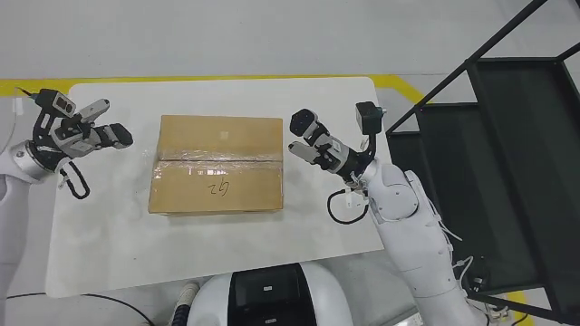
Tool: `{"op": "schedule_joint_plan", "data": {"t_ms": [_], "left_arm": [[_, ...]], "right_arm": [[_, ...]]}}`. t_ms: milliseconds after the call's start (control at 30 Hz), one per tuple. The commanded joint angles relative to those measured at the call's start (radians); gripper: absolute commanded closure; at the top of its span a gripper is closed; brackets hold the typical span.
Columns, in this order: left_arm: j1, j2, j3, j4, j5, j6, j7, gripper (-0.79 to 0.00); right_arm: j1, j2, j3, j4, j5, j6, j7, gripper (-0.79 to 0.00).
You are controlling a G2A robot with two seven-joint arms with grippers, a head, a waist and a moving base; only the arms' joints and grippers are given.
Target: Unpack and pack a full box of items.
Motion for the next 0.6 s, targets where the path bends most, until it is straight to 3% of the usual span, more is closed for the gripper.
{"op": "schedule_joint_plan", "data": {"t_ms": [0, 133, 367, 567], "left_arm": [[-0.007, 0.001, 0.019, 0.002, 0.065, 0.016, 0.013, -0.785], [-0.038, -0.008, 0.064, 0.027, 0.086, 0.028, 0.046, -0.785], [-0.120, -0.030, 0.146, 0.053, 0.004, 0.007, -0.036, -0.785], [-0.165, -0.042, 0.201, 0.091, 0.042, -0.009, -0.027, -0.785]], "right_arm": [[0.000, 0.000, 0.000, 0.000, 0.000, 0.000, 0.000, -0.785], [0.000, 0.000, 0.000, 0.000, 0.000, 0.000, 0.000, -0.785], [0.000, 0.000, 0.000, 0.000, 0.000, 0.000, 0.000, -0.785], [0.000, 0.000, 0.000, 0.000, 0.000, 0.000, 0.000, -0.785]]}}
